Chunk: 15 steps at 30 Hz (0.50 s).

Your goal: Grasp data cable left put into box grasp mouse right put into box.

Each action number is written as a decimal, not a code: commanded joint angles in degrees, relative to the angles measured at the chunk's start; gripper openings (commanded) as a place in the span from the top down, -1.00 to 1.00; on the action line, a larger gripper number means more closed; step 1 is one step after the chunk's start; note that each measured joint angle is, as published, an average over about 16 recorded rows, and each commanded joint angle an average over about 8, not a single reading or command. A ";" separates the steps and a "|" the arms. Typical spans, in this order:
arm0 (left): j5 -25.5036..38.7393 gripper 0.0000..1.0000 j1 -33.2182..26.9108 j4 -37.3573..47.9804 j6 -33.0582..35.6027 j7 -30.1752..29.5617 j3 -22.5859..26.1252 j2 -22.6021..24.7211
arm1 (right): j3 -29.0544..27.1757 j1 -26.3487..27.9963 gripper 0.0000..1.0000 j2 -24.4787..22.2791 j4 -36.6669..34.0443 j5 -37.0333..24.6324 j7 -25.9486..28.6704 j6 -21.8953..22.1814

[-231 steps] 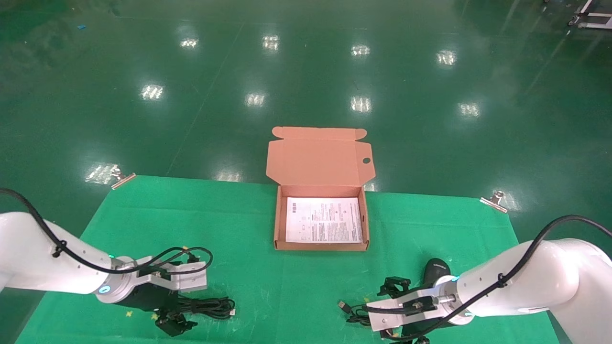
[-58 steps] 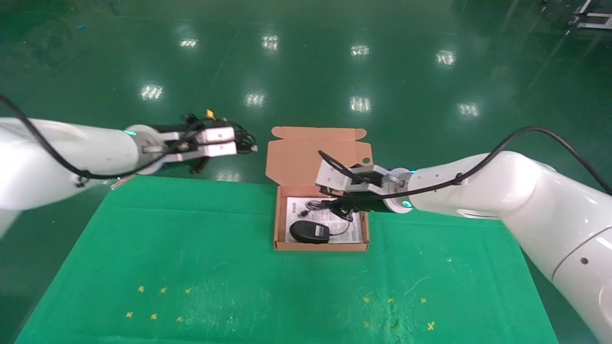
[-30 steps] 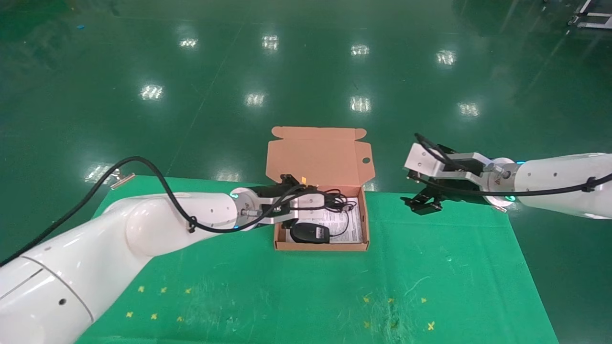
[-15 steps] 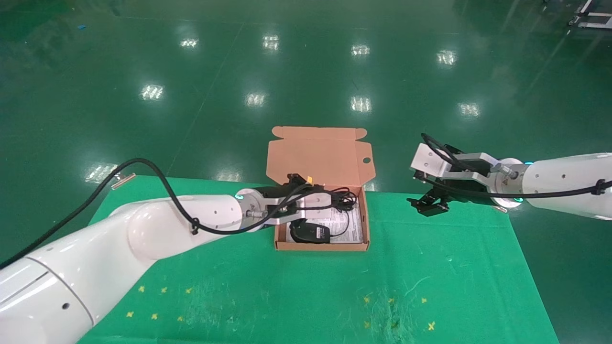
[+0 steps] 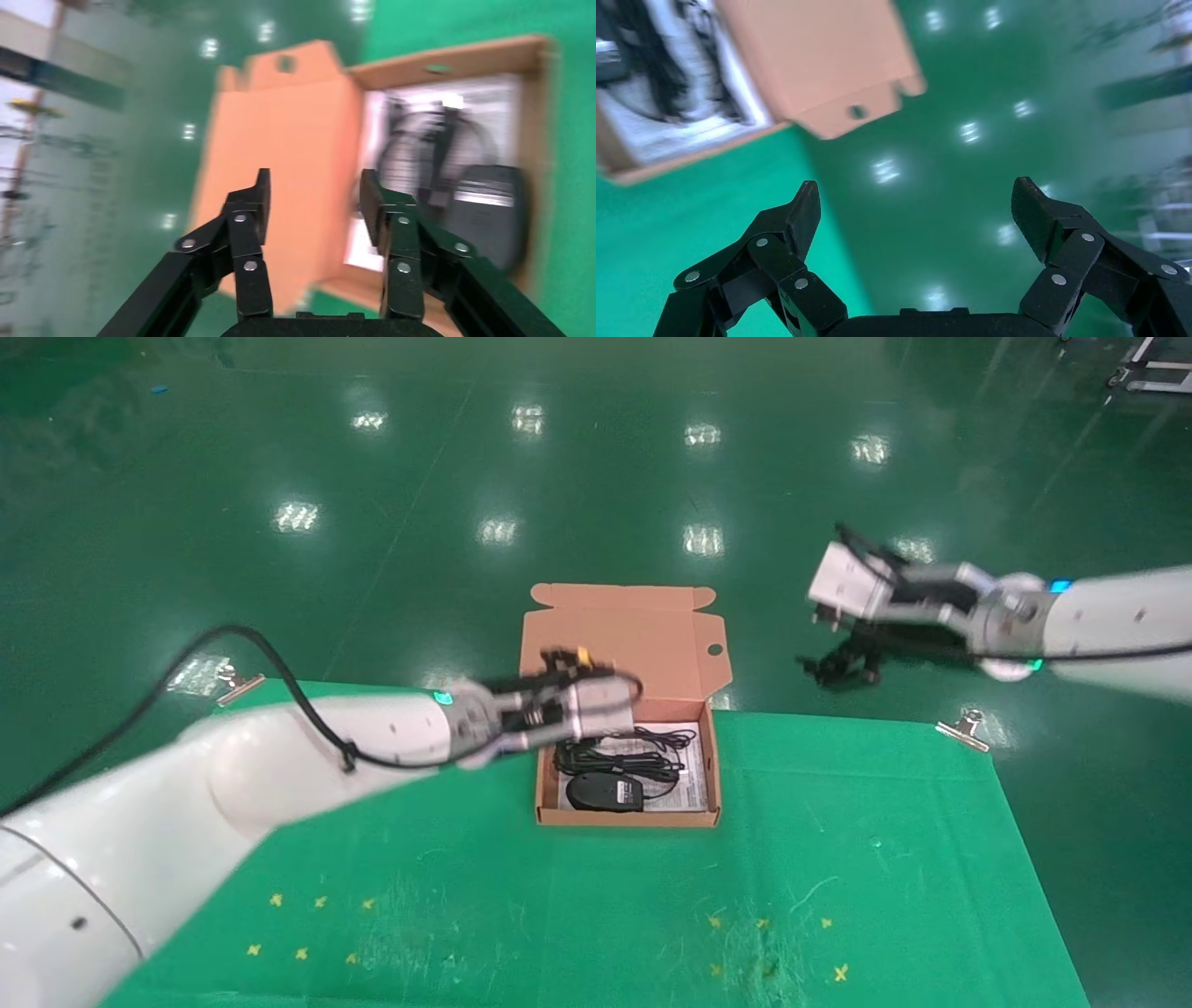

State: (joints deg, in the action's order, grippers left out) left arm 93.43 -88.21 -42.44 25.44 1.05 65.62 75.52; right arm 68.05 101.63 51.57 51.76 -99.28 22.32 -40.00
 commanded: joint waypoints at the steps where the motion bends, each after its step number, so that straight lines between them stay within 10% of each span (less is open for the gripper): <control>1: -0.54 -1.00 -0.92 -0.50 -0.34 -0.61 -0.55 -0.53 | -0.07 1.65 -1.00 -0.26 0.78 -0.78 -0.50 -0.18; 15: -6.39 -1.00 0.89 -4.58 5.20 -1.81 -6.24 -5.25 | -5.25 -0.99 -1.00 -2.03 4.01 4.25 -2.70 -6.90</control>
State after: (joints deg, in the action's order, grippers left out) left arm 86.91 -87.28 -47.09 30.76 -0.79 59.26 70.18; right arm 62.71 100.57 49.51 55.80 -94.94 19.60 -46.97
